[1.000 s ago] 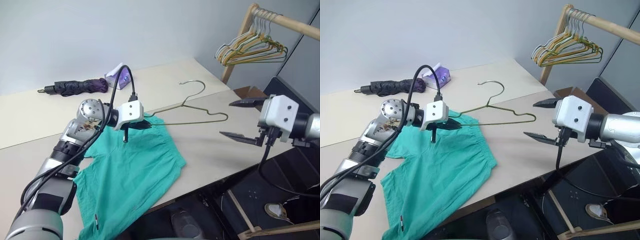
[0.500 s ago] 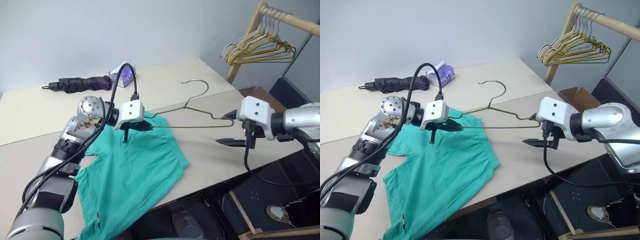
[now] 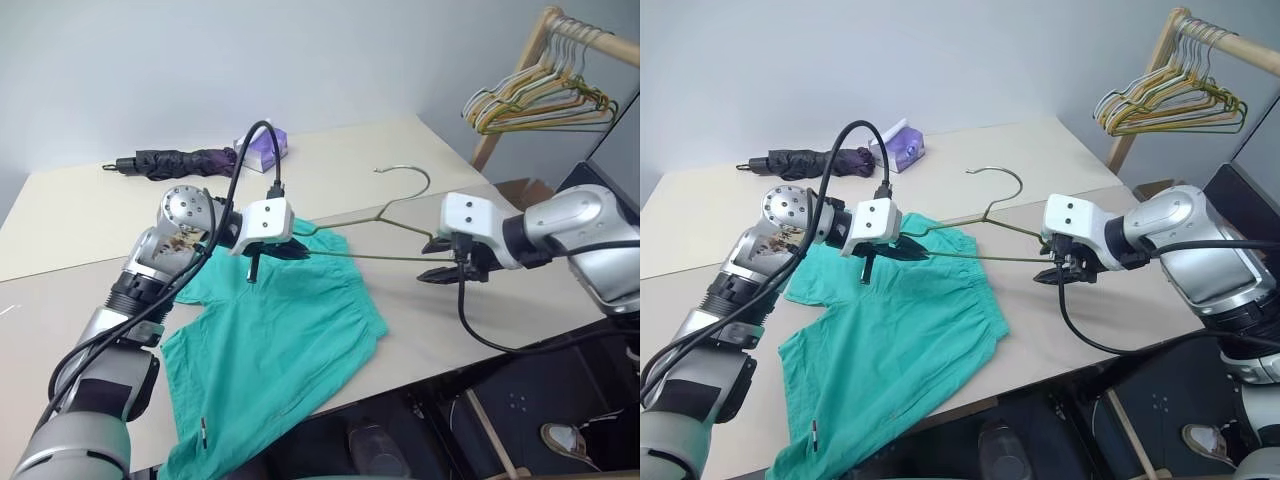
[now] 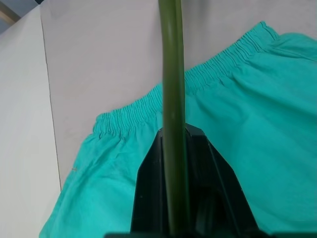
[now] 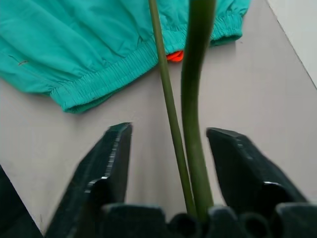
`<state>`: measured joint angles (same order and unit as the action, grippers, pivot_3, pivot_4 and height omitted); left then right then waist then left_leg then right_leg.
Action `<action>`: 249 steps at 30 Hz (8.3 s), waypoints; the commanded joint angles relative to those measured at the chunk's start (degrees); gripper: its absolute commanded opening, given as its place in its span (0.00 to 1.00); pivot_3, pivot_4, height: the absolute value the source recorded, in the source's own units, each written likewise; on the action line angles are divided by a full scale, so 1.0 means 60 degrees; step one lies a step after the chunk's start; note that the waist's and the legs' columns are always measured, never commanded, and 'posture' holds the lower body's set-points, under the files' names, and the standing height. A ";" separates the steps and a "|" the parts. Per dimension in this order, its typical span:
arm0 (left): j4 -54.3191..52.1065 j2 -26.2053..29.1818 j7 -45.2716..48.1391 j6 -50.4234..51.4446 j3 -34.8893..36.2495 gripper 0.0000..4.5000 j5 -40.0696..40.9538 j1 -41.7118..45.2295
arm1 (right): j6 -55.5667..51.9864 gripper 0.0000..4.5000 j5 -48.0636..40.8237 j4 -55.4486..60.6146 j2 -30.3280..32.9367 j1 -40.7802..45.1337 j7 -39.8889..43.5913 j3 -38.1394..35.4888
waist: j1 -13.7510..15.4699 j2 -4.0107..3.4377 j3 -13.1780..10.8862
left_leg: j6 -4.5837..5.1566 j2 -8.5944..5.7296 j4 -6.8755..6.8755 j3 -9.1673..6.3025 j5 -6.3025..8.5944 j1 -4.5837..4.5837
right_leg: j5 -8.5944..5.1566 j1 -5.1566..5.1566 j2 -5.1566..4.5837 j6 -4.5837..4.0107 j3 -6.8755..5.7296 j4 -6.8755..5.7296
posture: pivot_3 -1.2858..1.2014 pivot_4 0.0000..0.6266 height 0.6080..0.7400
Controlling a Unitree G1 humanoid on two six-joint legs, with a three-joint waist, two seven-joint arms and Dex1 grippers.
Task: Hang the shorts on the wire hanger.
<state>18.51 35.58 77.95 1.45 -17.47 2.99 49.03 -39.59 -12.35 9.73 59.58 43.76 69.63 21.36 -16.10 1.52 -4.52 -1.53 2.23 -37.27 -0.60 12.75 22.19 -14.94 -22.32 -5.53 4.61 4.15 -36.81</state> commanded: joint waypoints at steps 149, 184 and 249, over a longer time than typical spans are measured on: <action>0.6179 -0.0684 0.2426 -0.5726 0.0625 0.31 0.0115 0.2904 | -0.6458 0.00 -0.2630 0.4311 -0.0811 0.0945 -0.2927 -0.0692 | 0.0589 -0.0027 -0.0016 | 0.0010 0.0036 -0.0082 -0.0018 0.0004 0.0174 | 0.0052 -0.0154 0.0039 -0.0093 -0.0033 -0.0039 | 0.44 0.02 1.00; 0.1960 0.0816 0.2426 -0.1702 0.1106 0.02 0.1923 0.0124 | -0.3309 0.99 -0.2677 0.3827 -0.1406 -0.5033 -0.4604 -0.7108 | 0.0474 -0.0036 -0.0013 | 0.0013 0.0044 -0.0087 -0.0018 0.0005 0.0151 | 0.0038 -0.0130 0.0052 -0.0068 -0.0022 -0.0051 | 0.43 0.11 1.00; 0.1481 0.2544 0.1867 -0.1575 0.1422 0.02 0.1260 -0.1038 | -0.2544 0.01 -0.3593 0.0338 -0.3157 -0.4708 -0.5483 -0.5126 | 0.0771 -0.0045 -0.0078 | 0.0018 0.0037 -0.0086 -0.0036 0.0008 0.0164 | 0.0053 -0.0128 0.0057 -0.0092 -0.0023 -0.0033 | 0.45 0.15 1.00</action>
<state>24.18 45.41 89.43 -7.45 -12.69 13.20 42.72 -56.00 -37.30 15.59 36.71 16.52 38.61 -4.38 -11.47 1.25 -4.99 -1.43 2.45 -37.79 -0.81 12.80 23.18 -14.62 -23.09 -5.18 4.06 4.01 -37.01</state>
